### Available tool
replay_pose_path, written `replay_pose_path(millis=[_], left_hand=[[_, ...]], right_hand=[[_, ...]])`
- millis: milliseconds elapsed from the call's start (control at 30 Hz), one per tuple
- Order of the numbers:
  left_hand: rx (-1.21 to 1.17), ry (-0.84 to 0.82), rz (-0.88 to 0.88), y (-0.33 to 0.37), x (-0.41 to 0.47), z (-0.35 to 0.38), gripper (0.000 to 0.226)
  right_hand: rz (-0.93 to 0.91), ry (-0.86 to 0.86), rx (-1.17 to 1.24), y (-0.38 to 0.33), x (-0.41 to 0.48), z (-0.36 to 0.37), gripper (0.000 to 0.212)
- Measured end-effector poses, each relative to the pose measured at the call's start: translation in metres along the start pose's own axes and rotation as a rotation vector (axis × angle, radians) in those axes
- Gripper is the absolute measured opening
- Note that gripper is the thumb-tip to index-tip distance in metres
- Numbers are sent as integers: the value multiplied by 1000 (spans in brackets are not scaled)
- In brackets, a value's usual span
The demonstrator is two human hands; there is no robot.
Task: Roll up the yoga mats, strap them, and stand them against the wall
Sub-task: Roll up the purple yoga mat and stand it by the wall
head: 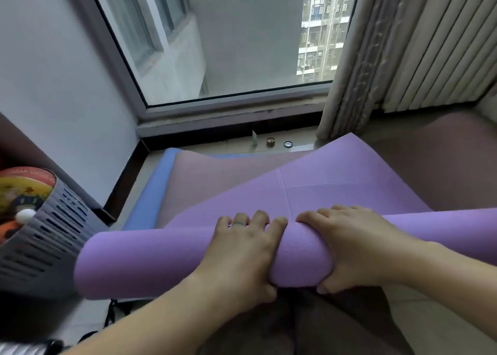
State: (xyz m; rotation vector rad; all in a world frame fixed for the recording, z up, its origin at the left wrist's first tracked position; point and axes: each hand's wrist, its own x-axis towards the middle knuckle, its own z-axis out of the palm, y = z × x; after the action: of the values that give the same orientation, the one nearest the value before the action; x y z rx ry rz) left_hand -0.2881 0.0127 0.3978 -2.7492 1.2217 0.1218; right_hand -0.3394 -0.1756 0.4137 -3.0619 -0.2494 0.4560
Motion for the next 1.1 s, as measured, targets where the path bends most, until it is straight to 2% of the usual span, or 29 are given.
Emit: replay_pose_path(millis=[100,167,233,367,500,567,633,700,767,833,967,1100], left_hand=[[-10,-91,57,0,2,2,90],[-56,-157,105,-2,5,8,88],[-164,-263,109,-9,13,12,88],[-420,-526,48,-31,45,6,79],[-428,-723,77,-37,73,-5,77],[-420,-681,60,-42,77,-12,85],[-366,-508,64,-46,72,-14,92],[-218,-316,110,-40,58,-5,92],[-12,-170,139,-26,44,14,101],[76,-111,122,-19,40,28,106],[-16,-28,140,-28,41,13,101],[-35,-3,191,-22,28,-12,93]], right_hand=[[-11,-81,76,0,-2,4,91],[-20,-136,143,1,-1,13,101],[-30,-100,132,3,-2,17,111],[-71,21,-26,-5,-14,22,115],[-30,32,-82,-7,2,33,110],[-10,17,-32,1,15,32,104],[-7,-26,40,12,28,27,103],[-11,-92,101,21,41,21,104],[-9,-162,131,24,51,17,106],[-1,-173,118,22,56,17,104],[5,-139,93,20,48,1,93],[7,-261,180,22,26,-29,88]])
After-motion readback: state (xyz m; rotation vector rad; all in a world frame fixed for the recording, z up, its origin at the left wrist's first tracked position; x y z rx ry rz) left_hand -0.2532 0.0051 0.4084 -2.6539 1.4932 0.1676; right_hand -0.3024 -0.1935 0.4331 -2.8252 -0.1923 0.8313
